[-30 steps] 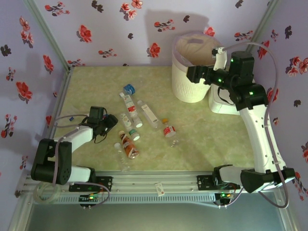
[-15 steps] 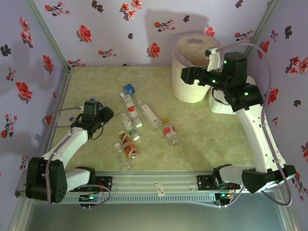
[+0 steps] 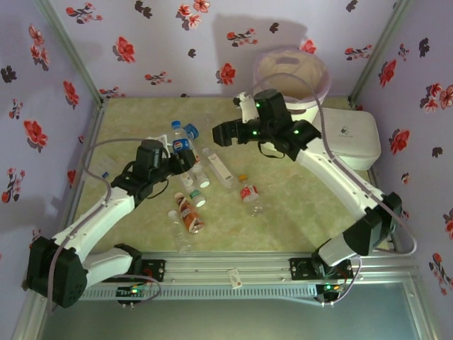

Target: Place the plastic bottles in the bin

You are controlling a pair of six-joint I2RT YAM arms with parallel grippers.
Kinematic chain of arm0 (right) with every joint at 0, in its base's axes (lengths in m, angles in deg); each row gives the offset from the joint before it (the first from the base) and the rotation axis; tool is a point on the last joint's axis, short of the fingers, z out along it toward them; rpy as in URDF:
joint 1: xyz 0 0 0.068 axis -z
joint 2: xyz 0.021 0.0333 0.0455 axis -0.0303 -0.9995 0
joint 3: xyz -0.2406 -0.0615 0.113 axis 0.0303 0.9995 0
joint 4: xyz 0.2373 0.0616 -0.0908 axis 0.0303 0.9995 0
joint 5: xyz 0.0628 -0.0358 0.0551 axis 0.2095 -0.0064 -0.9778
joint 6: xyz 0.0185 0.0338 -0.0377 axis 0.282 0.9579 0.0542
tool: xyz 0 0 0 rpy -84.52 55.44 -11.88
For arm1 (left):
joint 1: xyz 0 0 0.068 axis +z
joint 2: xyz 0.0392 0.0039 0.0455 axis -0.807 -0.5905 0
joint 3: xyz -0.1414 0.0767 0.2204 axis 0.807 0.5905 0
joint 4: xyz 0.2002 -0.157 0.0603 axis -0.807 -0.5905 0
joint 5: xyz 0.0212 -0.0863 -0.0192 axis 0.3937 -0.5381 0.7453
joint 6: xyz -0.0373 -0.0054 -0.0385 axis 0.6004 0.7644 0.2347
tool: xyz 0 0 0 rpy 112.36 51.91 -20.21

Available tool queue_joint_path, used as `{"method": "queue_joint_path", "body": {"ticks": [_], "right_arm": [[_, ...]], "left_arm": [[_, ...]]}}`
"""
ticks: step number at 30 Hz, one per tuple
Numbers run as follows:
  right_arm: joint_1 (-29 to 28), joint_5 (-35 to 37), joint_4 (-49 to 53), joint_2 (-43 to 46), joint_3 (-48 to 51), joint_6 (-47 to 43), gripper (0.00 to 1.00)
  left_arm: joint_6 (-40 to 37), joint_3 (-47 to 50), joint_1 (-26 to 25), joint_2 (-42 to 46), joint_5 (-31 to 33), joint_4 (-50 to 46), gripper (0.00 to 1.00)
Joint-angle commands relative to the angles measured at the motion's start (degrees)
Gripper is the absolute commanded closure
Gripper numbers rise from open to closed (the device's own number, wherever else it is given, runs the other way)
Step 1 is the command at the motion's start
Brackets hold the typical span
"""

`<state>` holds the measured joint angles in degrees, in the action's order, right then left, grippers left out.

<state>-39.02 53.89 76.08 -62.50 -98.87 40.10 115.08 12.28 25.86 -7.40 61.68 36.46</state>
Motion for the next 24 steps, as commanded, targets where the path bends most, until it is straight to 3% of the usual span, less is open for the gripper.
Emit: {"method": "queue_joint_path", "body": {"ticks": [1,9,17,24], "right_arm": [[-0.16,-5.86,-3.75,-2.27,0.09,3.95,0.05],[-0.52,-9.02,-7.28,-6.57,-0.42,7.41,0.03],[0.16,-10.98,-10.89,-10.12,0.17,11.97,0.05],[1.76,-18.59,-20.8,-12.83,1.69,20.83,0.15]], "left_arm": [[-6.75,0.52,-2.22,0.84,-5.9,8.24,1.0],[-12.46,-2.41,-7.06,-2.69,-8.81,9.66,1.0],[-13.25,-1.28,-7.7,-1.95,-8.39,13.49,1.0],[-14.48,-0.18,-7.92,-1.05,-8.29,15.19,1.0]]}}
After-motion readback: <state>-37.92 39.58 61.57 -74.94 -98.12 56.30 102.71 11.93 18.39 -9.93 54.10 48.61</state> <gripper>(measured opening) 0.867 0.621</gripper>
